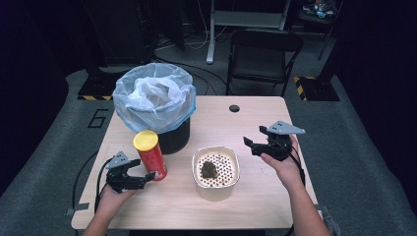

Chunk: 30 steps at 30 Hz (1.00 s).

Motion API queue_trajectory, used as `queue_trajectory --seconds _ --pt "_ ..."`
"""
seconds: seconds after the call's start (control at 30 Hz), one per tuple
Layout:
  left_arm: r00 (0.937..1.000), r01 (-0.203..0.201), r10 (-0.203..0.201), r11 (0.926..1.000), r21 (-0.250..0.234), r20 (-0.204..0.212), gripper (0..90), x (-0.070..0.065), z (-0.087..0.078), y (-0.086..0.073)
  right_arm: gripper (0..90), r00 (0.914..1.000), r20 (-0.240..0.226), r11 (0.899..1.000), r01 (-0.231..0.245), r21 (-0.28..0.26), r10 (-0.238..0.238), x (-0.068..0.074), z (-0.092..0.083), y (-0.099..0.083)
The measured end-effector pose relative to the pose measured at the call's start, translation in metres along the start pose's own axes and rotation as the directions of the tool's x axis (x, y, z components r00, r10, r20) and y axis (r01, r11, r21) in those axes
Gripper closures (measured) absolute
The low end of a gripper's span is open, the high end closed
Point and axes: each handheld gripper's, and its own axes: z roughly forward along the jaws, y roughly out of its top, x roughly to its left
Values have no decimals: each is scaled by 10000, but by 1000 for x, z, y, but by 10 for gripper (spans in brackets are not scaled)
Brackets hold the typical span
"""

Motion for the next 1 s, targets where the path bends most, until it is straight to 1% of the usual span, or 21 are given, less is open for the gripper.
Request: queue_trajectory --seconds 0.07,0.13,0.17,0.2,0.23,0.27,0.3,0.33,0.37,0.4,0.43,0.47,0.5,0.53,0.57,0.6,0.67,0.7,0.83,0.87,1.0 --pt "9999 -138 137 9998 -144 -60 114 -2 5 3 250 10000 73 10000 -54 44 54 -1 -3 -4" --pt "9999 -128 128 9999 -39 -37 114 -1 8 5 250 9998 157 9999 -93 64 92 -3 -6 -8" --pt "9985 -514 514 9987 0 -181 114 2 9 7 250 9997 199 9999 -112 63 111 -3 -7 -10" --pt "9997 -151 151 9999 -20 -181 114 1 12 7 250 9997 213 9999 -153 54 152 -4 -8 -11" --pt "9997 -151 151 9999 -20 -181 114 1 12 7 250 9995 254 9998 -193 82 191 -5 -9 -13" --pt "9991 -345 346 9994 59 -259 114 4 17 7 250 9994 296 9997 -208 107 205 -6 -9 -15" --pt "9993 -256 259 9996 88 -268 115 3 19 7 250 9990 325 9995 -299 135 295 -6 -10 -16" --pt "9989 -372 377 9991 191 -280 121 4 21 7 250 9989 367 9994 -307 139 301 -7 -11 -18" --pt "9983 -438 446 9988 222 -386 130 3 23 7 250 9987 392 9993 -347 167 341 -8 -11 -19" --pt "9976 -558 569 9980 283 -406 132 4 24 7 250 9984 431 9991 -384 186 376 -9 -11 -21" --pt "9976 -558 569 9980 283 -406 134 4 24 7 250 9984 431 9991 -384 186 376 -9 -11 -21" --pt "9979 -434 444 9988 231 -463 135 4 25 7 250 9978 505 9988 -444 211 433 -10 -11 -24" --pt "9972 -562 570 9982 185 -491 137 4 26 7 250 9975 506 9985 -498 227 486 -11 -11 -25" --pt "9970 -552 560 9984 155 -535 139 3 26 7 250 9974 512 9983 -519 249 506 -11 -11 -27" --pt "9956 -760 773 9968 255 -527 142 4 26 8 250 9973 539 9982 -521 292 505 -12 -10 -28" --pt "9950 -806 814 9966 163 -579 148 3 27 7 250 9969 569 9979 -560 319 542 -12 -10 -29" --pt "9936 -977 990 9949 268 -539 188 3 28 6 250 9970 593 9979 -512 395 488 -13 -8 -31" --pt "9926 -997 1008 9948 196 -678 223 1 28 6 250 9966 666 9976 -522 454 491 -12 -7 -32" --pt "9904 -1145 1167 9929 325 -745 229 0 27 6 250 9969 669 9972 -453 599 412 -12 -5 -34" --pt "9891 -1238 1266 9915 410 -758 230 -1 26 7 250 9970 658 9971 -446 616 405 -12 -5 -34" --pt "9876 -1292 1320 9909 383 -853 231 -2 26 7 250 9971 689 9959 -384 819 328 -13 -3 -35"
